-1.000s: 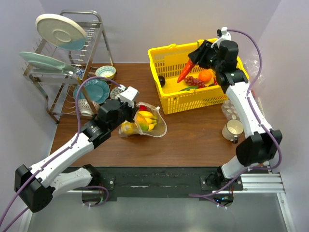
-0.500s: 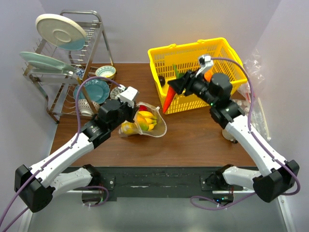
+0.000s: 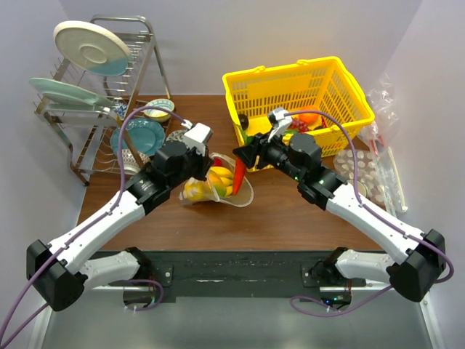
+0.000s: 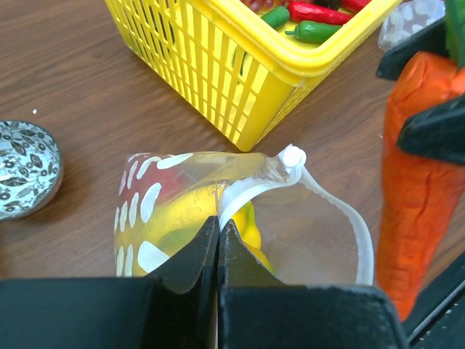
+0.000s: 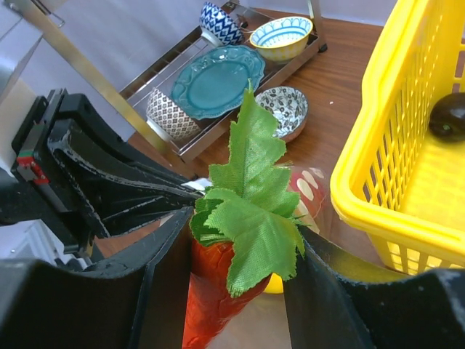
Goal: Place the food in the zip-top bag and seal the zipper
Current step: Place the fake vegetable in the zipper food storage bag.
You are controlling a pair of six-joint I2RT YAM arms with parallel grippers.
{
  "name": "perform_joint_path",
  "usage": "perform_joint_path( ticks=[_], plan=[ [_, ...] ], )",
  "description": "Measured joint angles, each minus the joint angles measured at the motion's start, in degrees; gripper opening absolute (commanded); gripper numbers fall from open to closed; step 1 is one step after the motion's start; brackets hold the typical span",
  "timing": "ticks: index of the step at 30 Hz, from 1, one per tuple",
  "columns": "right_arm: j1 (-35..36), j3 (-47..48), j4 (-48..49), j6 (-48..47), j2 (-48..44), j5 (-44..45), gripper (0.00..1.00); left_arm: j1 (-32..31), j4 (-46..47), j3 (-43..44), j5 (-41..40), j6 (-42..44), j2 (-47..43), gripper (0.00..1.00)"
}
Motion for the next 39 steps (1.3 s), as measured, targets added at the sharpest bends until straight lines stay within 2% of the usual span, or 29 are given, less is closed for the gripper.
perform_joint_path(
  ticks=[17,31,39],
  plan=[
    [4.61,-3.54,6.16,-7.04,0.76,9.84,0.24,0.02,-8.87,13.05,3.19,-10.4,4.87,0.0],
    [9.81,-5.6,10.23,-7.26,-3.72,10.38,0.24,0.02,-10.78,20.52,4.11,-17.42,9.22,0.0],
    [13.11,-6.75,13.79,-8.24,-3.08,15.85,0.25,0.02,-10.56,22.21,3.58,-22.25,9.38,0.0]
  ],
)
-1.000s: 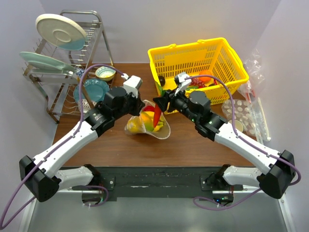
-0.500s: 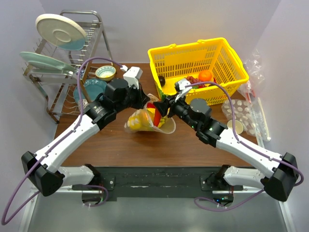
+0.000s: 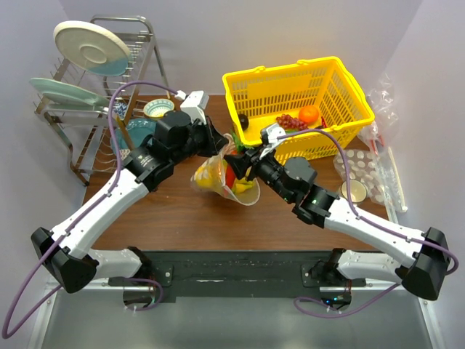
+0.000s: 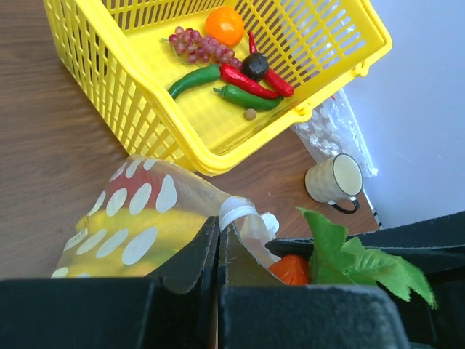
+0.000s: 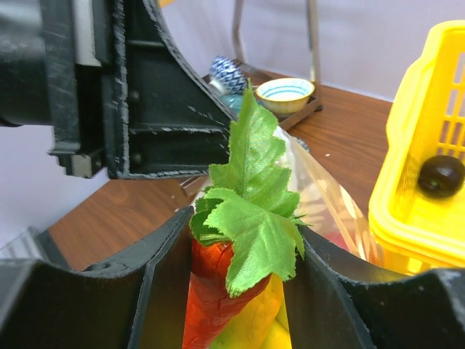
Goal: Place the food in the zip-top bag and seal the zipper
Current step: Place the fake vegetable in the zipper food storage bag.
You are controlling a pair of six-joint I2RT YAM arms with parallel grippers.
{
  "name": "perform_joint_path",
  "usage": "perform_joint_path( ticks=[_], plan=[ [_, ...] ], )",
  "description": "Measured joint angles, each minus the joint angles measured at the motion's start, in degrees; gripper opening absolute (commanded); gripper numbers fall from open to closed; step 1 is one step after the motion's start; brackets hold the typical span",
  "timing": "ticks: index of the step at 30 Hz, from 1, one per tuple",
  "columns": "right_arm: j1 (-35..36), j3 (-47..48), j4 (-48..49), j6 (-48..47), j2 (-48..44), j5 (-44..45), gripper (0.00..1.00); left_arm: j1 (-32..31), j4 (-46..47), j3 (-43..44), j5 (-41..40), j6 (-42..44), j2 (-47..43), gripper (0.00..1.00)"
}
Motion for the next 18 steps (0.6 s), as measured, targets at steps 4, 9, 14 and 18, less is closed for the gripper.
perform_joint_path(
  ticks=[4,9,14,18],
  plan=[
    [1.01,-2.32,2.99,0.46,0.48,4.26,0.31,0.0,0.31,0.0,-1.44,-2.62,-0.02,0.0],
    [2.19,-2.51,3.96,2.01,1.86,8.52,0.45,0.0,1.36,-0.59,-4.02,-4.72,-0.66,0.0],
    [3.15,-2.51,3.91,3.06,1.95,9.49,0.55,0.0,1.99,-1.55,-6.6,-5.53,-1.57,0.0],
    [3.34,-2.51,1.92,3.61,1.33,9.2,0.56,0.0,2.12,-2.05,-8.04,-5.51,-1.86,0.0]
  ],
)
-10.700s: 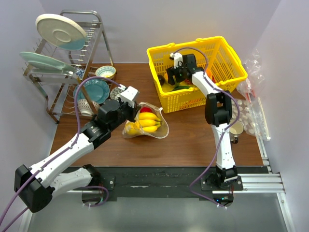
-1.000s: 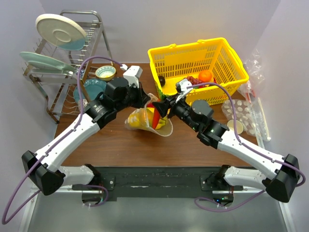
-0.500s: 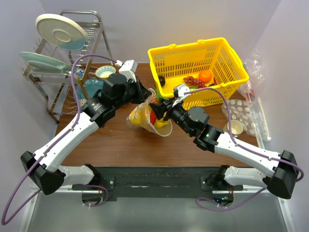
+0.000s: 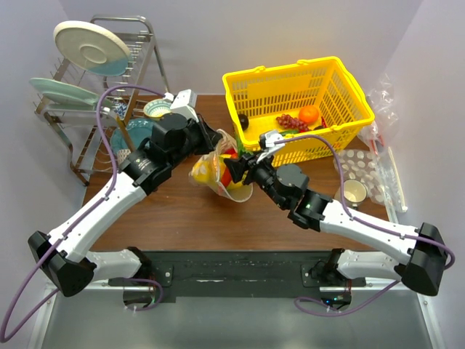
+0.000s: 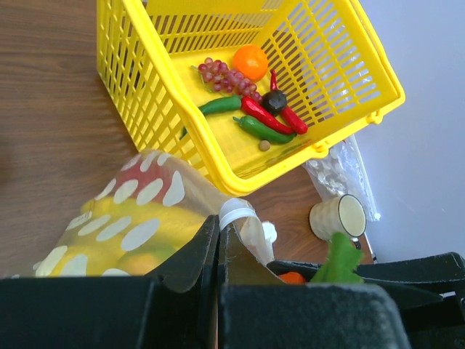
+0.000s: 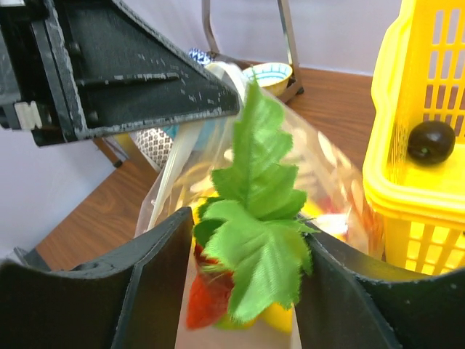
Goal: Place the food in the zip-top bag and seal the zipper
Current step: Place the fake vegetable in the zipper food storage bag.
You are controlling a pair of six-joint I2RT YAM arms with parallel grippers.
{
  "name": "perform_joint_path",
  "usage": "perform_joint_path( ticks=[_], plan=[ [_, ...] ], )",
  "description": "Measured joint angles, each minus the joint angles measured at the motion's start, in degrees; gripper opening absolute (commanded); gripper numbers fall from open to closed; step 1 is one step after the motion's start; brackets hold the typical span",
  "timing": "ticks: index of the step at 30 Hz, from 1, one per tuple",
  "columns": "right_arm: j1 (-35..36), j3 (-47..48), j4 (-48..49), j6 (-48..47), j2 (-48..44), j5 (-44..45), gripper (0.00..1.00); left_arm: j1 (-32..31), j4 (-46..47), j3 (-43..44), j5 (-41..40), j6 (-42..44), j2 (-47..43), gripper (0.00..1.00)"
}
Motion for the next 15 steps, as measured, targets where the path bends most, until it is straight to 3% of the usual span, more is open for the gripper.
perform_joint_path(
  ticks=[3,6,8,11,15],
  plan=[
    [-0.02,0.0,-2.58,0.37,-1.51,-1.05,0.52,0.0,0.2,0.0,-0.72,0.04,-0.15,0.0],
    [0.0,0.0,-5.29,0.98,-3.82,-1.77,0.41,0.0,0.72,-0.15,-1.14,0.07,-0.39,0.0],
    [0.13,-0.09,-7.02,1.4,-5.84,-2.01,0.2,0.0,0.9,-0.48,-1.38,0.17,-0.68,0.0],
    [0.15,-0.28,-9.11,1.92,-8.57,-2.6,0.07,0.0,0.9,-0.9,-1.6,0.48,-0.85,0.0],
    [0.13,-0.83,-11.34,2.14,-10.08,-3.26,0.06,0.0,0.85,-0.94,-1.64,1.03,-0.87,0.0]
  ],
)
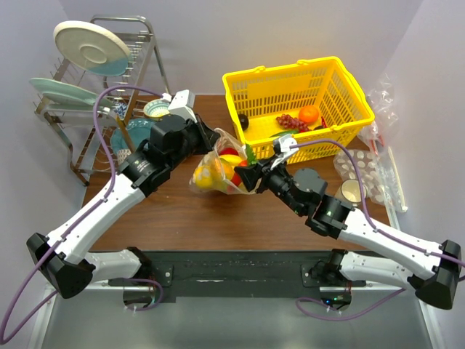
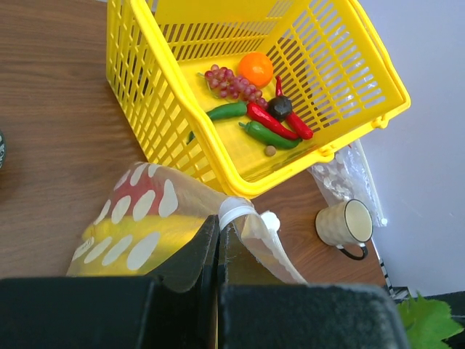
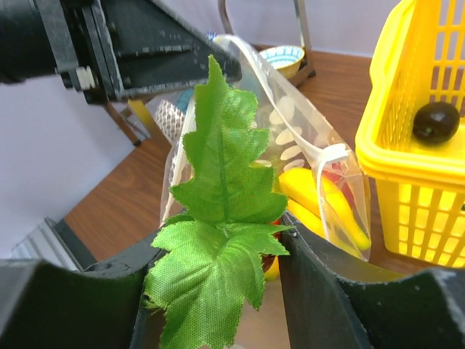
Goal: Place the food in the zip-top bag and seal the zipper
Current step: Place the fake vegetable in the zipper food storage bag.
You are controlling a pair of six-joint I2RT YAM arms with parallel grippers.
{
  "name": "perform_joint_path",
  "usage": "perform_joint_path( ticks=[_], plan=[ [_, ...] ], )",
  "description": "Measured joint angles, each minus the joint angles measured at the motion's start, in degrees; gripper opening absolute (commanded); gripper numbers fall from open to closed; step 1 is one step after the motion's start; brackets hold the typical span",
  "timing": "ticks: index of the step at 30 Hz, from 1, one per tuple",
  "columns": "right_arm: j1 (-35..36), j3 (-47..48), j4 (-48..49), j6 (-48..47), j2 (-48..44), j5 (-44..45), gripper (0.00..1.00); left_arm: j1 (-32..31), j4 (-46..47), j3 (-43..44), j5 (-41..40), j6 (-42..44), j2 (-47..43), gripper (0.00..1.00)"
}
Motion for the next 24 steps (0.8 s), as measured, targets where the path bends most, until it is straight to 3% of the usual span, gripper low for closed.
perform_joint_path(
  ticks=[15,24],
  plan=[
    [0.0,-4.04,-1.53,0.13,0.74,-5.62,0.08,0.0,-1.25,0.0,-0.13,0.2,-0.59,0.0],
    [0.07,-3.04,-0.81,-4.44,3.04,3.67,0.07,0.0,-1.27,0.0,0.92,0.55,-0.63,0.0]
  ],
)
